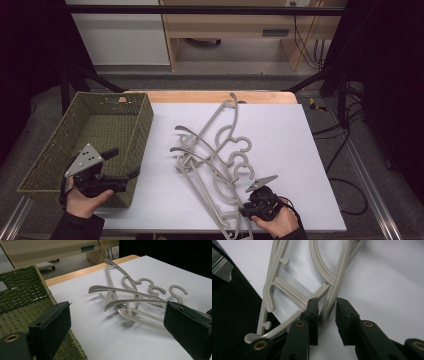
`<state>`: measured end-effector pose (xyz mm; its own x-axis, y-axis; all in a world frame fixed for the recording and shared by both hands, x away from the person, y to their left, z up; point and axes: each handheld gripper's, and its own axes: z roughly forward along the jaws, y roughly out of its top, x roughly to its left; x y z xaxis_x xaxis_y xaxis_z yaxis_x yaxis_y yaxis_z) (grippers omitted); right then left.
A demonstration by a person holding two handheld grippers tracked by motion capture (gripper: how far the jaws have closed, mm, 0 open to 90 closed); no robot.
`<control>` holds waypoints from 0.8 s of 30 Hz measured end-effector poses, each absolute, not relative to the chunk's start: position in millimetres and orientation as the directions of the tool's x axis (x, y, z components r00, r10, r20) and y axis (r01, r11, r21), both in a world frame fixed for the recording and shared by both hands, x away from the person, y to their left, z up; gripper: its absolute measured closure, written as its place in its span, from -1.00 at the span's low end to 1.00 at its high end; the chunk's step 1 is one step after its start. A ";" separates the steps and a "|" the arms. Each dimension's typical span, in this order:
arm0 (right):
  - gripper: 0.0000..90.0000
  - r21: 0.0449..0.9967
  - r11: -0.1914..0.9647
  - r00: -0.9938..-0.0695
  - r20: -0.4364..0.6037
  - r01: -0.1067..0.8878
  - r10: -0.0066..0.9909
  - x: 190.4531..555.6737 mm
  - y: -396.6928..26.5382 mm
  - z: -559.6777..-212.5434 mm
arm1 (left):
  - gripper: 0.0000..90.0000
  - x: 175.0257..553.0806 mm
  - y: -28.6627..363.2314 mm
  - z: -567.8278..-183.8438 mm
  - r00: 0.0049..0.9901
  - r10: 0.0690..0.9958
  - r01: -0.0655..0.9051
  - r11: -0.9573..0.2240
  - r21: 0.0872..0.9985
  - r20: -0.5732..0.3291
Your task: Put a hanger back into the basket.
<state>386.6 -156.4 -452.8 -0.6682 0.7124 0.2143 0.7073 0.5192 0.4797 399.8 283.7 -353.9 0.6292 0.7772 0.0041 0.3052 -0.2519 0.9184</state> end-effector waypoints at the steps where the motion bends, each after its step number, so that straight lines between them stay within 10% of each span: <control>1: 0.63 0.475 0.506 -0.654 0.221 0.720 0.723 387.5 -156.3 -452.6 | -0.84 400.0 283.4 -354.2 0.629 0.777 0.307 -0.253 0.918 0.004; 24: 0.71 0.438 0.495 -0.617 0.198 0.751 0.761 388.8 -151.9 -454.3 | -0.84 401.5 277.9 -357.7 0.637 0.770 0.316 -0.277 0.907 0.013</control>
